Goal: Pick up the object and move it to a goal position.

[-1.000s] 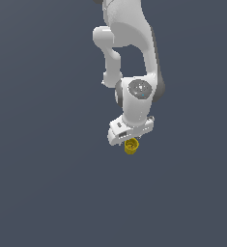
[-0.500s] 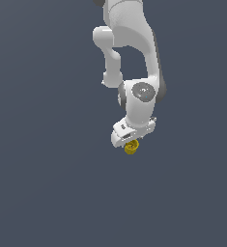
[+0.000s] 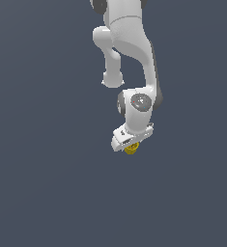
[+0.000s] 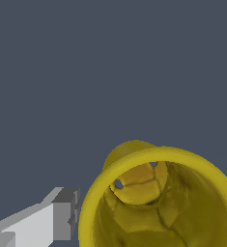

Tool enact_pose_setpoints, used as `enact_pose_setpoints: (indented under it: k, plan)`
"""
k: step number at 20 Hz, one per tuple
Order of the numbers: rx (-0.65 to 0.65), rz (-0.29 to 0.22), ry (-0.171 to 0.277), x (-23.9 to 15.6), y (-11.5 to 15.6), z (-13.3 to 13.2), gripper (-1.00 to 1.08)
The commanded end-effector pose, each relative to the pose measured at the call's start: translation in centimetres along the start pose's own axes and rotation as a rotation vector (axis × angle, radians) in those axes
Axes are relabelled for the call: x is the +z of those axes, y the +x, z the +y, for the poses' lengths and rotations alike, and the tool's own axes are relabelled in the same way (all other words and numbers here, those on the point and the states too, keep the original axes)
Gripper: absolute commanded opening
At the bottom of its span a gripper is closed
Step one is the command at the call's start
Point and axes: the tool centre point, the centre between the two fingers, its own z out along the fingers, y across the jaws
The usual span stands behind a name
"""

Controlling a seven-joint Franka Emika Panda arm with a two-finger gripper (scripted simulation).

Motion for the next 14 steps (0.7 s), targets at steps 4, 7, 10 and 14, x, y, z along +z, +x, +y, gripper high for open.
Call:
enact_pose_setpoints:
  k: [4, 7, 10, 14]
  plan:
    - [-0.001, 0.002, -0.001, 0.64, 0.14, 0.04, -1.00]
    - [-0.001, 0.002, -0.001, 0.64, 0.14, 0.04, -1.00]
    - [-0.001, 0.002, -0.001, 0.64, 0.14, 0.04, -1.00]
    - [0.000, 0.002, -0.001, 0.57, 0.13, 0.08, -1.00]
